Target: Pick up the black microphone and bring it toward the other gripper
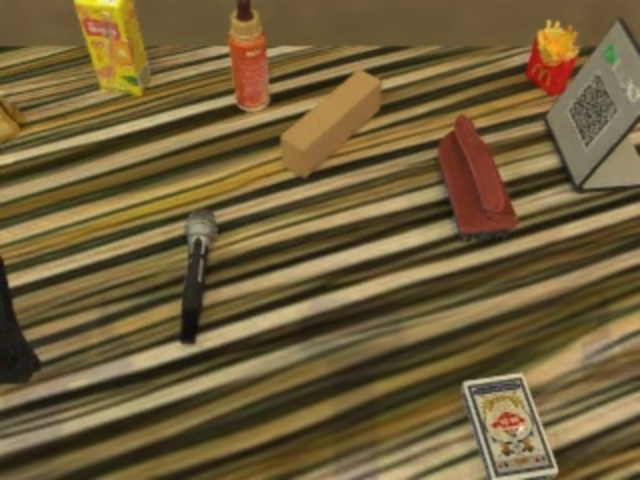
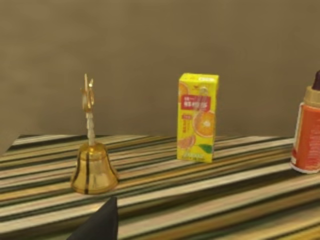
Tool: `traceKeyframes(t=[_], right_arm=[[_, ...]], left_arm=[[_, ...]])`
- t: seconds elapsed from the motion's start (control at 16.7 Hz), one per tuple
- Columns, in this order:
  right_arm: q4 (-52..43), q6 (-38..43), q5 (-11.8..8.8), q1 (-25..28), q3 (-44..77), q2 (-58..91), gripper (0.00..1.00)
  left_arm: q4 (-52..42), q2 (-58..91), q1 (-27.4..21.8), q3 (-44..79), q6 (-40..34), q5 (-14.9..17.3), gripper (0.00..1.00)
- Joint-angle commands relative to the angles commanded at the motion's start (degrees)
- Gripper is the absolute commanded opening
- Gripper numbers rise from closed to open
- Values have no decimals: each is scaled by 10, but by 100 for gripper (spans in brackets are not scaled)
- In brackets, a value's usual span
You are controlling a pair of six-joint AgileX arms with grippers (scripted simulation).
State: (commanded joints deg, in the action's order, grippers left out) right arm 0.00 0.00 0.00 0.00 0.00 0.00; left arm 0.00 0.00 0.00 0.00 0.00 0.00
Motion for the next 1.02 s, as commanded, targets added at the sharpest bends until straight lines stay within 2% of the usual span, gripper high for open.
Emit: traceKeyframes(t=[0.24, 0.48, 1.02], right_arm=[[0, 0, 0, 0, 0, 0, 100], [0, 0, 0, 0, 0, 0, 100], [0, 0, 0, 0, 0, 0, 100]], left_arm=[[-11, 17, -5, 17, -4, 0, 100], [-73, 126, -31, 110, -29, -3, 100], [-315, 634, -128, 451, -119, -16, 100]])
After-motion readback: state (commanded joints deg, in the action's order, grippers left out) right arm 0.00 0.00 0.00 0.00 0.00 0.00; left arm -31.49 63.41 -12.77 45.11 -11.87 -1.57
